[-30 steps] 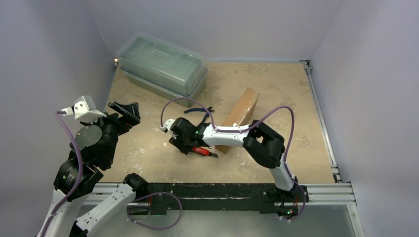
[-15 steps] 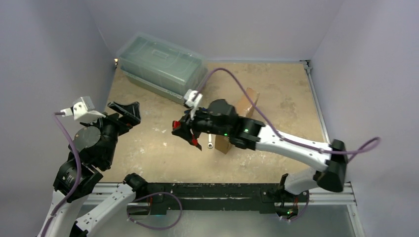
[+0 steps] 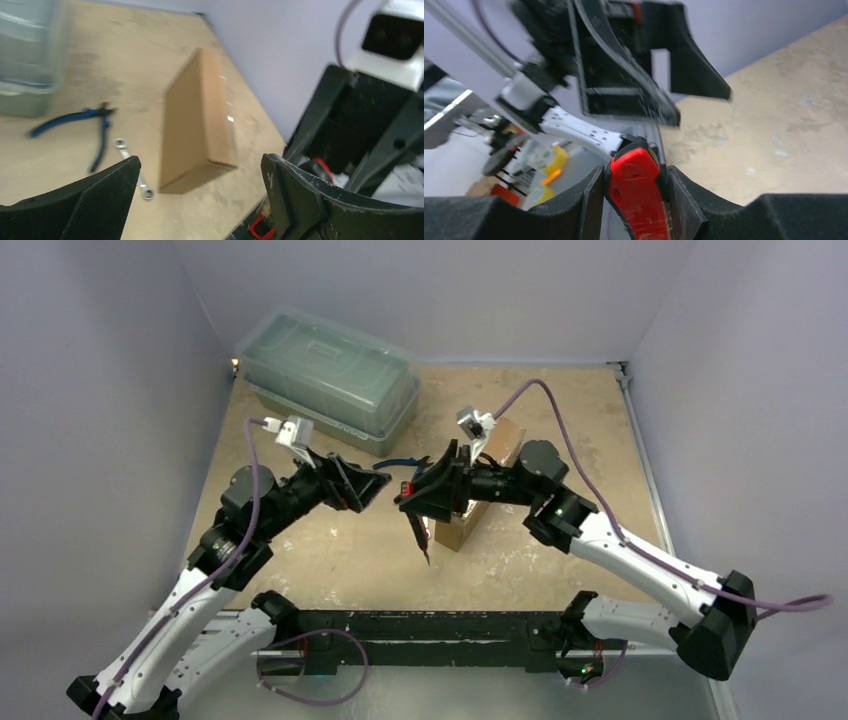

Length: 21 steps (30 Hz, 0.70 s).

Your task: Unpack the express box

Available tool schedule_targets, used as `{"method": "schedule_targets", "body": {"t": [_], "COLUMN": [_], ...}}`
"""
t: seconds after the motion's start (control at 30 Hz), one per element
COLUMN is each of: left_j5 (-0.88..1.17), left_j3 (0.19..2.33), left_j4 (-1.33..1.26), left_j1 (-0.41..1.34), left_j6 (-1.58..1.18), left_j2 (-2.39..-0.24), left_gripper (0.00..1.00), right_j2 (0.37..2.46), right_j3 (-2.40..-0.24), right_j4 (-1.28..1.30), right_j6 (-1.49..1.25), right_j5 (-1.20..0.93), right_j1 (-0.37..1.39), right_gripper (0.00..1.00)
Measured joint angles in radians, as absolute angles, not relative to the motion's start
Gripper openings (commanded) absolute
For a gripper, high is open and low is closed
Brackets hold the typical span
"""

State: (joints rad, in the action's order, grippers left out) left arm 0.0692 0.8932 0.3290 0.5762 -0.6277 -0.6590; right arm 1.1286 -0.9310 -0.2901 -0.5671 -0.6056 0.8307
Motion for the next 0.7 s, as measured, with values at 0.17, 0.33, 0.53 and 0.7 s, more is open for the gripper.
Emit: {"method": "schedule_targets", "body": {"t": [0.17, 0.33, 0.53, 0.7], "left_j5": [0.395, 0.591, 0.739, 0.755], "left_j3": [0.772, 0.715, 0.656, 0.65], "left_j4": [0.058, -0.211, -0.551, -0.622], "left_j1": [0.577, 0.577, 0.58, 0.672], "left_j6": [-0.683, -0.785, -0.953, -0.983], "left_j2": [-0.661, -0.664, -0.707, -0.762], "left_gripper": [0.91, 0.92, 0.95, 0.95], "right_j2": [0.988, 0.867, 0.852, 0.924], "right_j3": [-0.912, -0.883, -0.798, -0.73], "right_j4": [-0.368, -0.498, -0.707, -0.913], "right_j6": [-0.685, -0.781, -0.904, -1.023], "right_j5": [-0.65, -0.645, -0.645, -0.641], "right_j1": [0.813, 0.797, 0.791, 0.79], "right_gripper": [0.0, 0.0, 0.0, 0.0]}}
